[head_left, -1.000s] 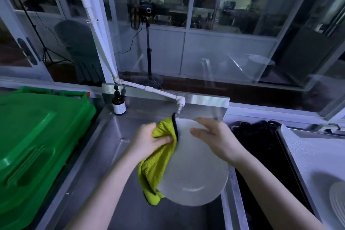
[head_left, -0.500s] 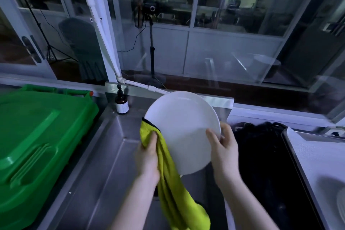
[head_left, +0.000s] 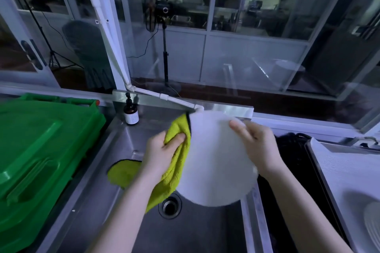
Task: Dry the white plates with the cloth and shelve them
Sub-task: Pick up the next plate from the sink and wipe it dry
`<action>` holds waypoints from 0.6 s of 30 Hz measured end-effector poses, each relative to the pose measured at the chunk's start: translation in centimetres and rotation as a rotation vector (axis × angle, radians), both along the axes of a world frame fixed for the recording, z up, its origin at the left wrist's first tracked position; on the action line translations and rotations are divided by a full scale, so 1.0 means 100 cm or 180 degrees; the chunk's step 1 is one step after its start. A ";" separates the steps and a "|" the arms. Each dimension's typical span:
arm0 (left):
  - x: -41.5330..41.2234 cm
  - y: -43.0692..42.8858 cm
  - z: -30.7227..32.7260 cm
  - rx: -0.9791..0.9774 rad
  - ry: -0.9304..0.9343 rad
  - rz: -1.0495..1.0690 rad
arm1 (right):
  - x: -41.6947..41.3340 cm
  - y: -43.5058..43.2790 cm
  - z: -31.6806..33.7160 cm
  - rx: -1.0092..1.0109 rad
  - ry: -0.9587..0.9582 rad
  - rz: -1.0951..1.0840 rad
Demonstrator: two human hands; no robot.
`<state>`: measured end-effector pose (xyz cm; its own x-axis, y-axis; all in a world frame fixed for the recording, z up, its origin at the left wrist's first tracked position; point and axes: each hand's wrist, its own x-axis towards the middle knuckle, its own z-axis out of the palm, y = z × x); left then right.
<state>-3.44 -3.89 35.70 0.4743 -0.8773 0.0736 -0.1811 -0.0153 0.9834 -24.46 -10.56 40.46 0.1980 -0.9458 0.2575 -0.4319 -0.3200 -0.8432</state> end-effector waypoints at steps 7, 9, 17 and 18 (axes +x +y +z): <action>0.007 0.000 -0.002 0.0157 0.0203 0.0190 | 0.003 0.013 -0.015 0.0154 -0.0397 -0.0153; 0.013 -0.004 0.002 0.0185 -0.0380 -0.0263 | 0.003 0.011 -0.006 -0.0151 0.0209 0.0278; -0.018 0.009 -0.009 0.0118 0.0655 0.0499 | 0.000 0.006 0.003 -0.0143 -0.0085 -0.0065; -0.031 0.010 -0.014 0.0176 0.1146 0.0934 | 0.006 0.010 -0.002 0.0068 -0.0648 -0.0437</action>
<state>-6.50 -2.93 34.28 0.6898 -0.7002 -0.1843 0.1915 -0.0691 0.9791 -23.82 -9.56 40.24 0.0133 -0.9659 0.2587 -0.2905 -0.2513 -0.9233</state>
